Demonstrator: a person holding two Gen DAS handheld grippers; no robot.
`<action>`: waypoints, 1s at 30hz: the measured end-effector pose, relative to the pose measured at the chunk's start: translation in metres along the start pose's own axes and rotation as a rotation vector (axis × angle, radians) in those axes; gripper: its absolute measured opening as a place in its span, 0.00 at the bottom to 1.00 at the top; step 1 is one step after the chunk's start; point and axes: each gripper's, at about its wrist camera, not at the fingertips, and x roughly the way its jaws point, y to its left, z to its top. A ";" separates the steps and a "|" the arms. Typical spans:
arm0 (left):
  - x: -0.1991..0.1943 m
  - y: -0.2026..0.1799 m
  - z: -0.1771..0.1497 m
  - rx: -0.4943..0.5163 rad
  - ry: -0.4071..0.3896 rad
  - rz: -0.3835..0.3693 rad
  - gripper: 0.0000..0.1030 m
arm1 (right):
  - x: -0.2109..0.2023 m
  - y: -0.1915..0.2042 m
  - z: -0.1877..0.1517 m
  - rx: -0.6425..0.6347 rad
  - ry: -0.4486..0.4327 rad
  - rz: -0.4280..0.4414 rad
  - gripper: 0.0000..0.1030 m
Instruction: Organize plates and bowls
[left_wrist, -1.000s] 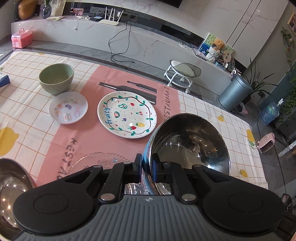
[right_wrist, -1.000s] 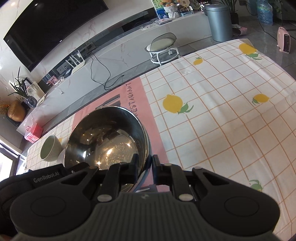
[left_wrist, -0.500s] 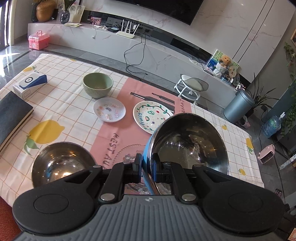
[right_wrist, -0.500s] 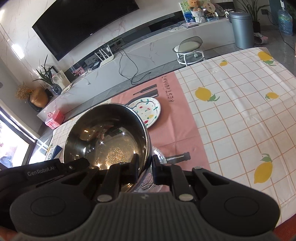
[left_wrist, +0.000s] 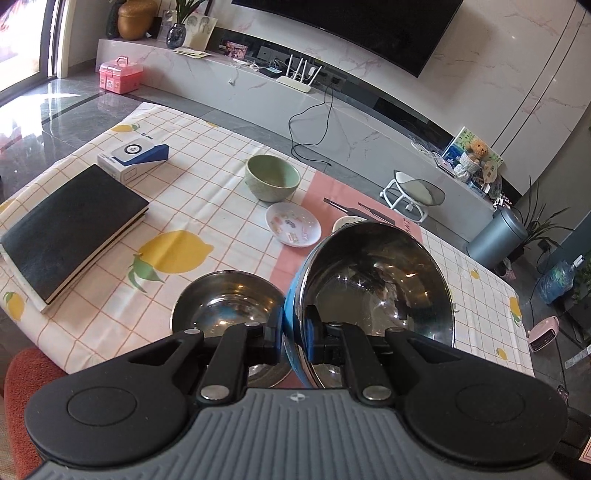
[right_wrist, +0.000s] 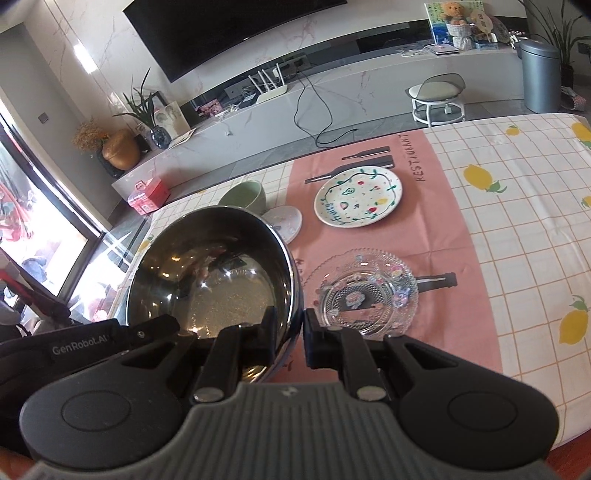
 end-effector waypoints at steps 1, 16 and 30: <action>0.000 0.005 0.000 -0.005 0.002 0.005 0.13 | 0.002 0.003 -0.001 -0.006 0.007 0.005 0.12; 0.026 0.063 -0.004 -0.120 0.083 0.066 0.13 | 0.064 0.031 -0.013 -0.059 0.154 0.007 0.10; 0.049 0.083 0.002 -0.174 0.169 0.076 0.15 | 0.105 0.046 -0.005 -0.116 0.222 -0.055 0.07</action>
